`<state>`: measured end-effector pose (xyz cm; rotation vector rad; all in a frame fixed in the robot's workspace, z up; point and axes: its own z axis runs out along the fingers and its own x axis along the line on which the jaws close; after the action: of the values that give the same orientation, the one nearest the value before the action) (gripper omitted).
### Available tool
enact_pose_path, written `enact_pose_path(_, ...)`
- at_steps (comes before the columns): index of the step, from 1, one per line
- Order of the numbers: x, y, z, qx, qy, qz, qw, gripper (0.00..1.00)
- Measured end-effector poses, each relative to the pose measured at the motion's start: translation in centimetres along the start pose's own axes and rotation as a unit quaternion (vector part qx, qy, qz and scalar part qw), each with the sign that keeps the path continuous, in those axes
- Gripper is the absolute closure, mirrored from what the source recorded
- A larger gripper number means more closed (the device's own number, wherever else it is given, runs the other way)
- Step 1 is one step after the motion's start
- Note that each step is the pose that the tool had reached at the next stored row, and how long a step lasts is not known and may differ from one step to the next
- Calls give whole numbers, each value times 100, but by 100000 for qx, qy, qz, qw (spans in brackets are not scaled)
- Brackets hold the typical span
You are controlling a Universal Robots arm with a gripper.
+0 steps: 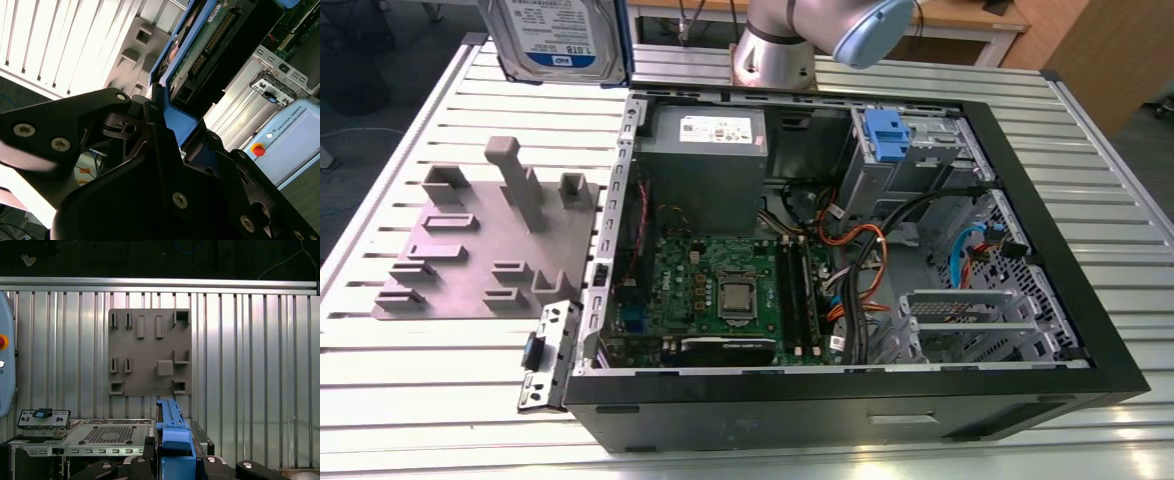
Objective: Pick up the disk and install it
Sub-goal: 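Pick up the disk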
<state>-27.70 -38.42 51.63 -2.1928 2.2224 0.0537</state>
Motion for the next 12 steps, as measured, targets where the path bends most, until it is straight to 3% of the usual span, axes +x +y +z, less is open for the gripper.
enact_pose_path(12,-1,-49,-1,-3,2,-6,100000,64)
